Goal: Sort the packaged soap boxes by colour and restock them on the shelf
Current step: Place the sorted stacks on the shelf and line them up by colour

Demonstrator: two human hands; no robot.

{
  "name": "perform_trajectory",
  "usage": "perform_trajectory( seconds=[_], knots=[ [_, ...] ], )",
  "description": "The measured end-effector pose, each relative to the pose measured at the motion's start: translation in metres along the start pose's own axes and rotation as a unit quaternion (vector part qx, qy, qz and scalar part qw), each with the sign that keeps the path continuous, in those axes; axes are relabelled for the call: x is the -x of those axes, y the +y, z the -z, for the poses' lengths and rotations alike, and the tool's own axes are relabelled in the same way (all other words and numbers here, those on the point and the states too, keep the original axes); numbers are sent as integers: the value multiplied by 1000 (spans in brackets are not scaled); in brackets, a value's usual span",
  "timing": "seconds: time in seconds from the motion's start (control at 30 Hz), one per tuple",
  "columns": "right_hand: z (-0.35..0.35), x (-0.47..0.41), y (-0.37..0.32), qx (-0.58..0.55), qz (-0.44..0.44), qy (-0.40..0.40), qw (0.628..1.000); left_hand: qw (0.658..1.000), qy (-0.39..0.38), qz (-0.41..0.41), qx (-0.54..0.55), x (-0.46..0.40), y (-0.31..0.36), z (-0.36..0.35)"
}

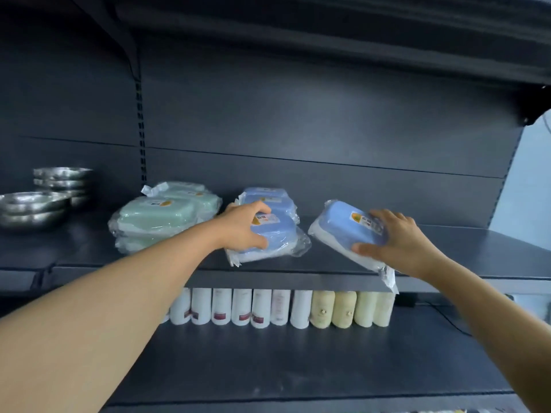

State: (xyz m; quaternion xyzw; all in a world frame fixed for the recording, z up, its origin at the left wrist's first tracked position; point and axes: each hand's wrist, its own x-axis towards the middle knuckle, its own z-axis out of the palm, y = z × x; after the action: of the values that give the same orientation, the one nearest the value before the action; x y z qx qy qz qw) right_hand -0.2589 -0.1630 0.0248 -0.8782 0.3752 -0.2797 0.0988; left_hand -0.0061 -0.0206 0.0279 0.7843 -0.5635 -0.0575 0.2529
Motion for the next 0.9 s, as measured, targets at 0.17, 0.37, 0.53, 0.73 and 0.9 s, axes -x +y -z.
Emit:
perform_trajectory(
  seconds=[0.17,0.37,0.53,0.73,0.9],
  knots=[
    [-11,-30,11,3,37,-8,999,996,-88,-15,-9,-36,-3,-11],
    [-23,-47,1,-24,79,-20,996,998,-20,-5,-63,-46,-13,-20],
    [-31,-59,-30,-55,119,-40,991,991,96,46,-84,-21,-19,-19],
    [-63,-81,-81,-21,167,-107,980,967,143,153,-143,12,-24,-10],
    [-87,-88,-91,49,163,-117,978,967,145,159,-138,33,-21,-9]
  ],
)
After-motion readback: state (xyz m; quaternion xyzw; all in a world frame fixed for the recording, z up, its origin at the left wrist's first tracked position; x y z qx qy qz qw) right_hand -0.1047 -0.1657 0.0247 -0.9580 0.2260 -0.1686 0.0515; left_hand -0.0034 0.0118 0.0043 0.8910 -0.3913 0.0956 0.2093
